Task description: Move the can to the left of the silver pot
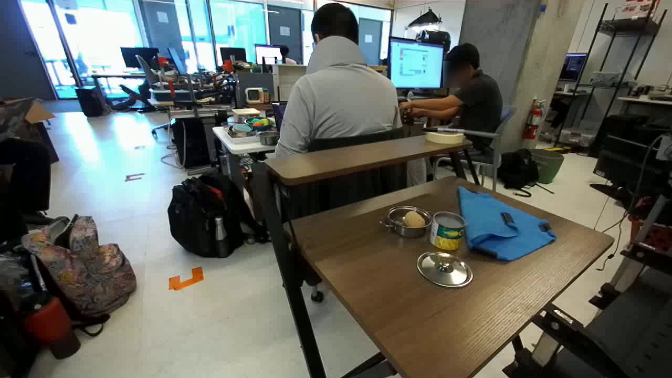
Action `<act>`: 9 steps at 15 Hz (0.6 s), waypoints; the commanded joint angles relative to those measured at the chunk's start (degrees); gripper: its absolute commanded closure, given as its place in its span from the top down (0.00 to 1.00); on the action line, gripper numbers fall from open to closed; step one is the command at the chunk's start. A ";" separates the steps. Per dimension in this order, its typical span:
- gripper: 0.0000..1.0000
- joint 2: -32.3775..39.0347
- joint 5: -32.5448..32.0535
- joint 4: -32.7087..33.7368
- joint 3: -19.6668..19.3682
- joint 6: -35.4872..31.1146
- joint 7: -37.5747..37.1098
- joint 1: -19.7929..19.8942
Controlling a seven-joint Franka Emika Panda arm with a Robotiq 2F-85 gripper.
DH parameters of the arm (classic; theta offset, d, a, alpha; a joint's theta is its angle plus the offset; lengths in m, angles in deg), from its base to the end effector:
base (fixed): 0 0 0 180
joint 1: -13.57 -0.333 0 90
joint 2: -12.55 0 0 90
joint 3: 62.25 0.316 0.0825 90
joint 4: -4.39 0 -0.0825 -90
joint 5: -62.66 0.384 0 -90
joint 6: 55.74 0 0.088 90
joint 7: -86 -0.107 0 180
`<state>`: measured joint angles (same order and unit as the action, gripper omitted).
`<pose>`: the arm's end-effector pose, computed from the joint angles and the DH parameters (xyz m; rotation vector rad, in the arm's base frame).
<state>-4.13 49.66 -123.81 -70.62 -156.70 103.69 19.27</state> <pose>0.4252 -0.1304 0.4738 2.9958 0.2060 -0.3408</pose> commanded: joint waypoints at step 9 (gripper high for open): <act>1.00 0.97 0.96 -0.51 -0.22 -2.72 0.88 -0.60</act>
<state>-4.12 49.72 -123.89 -70.62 -156.90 103.68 19.22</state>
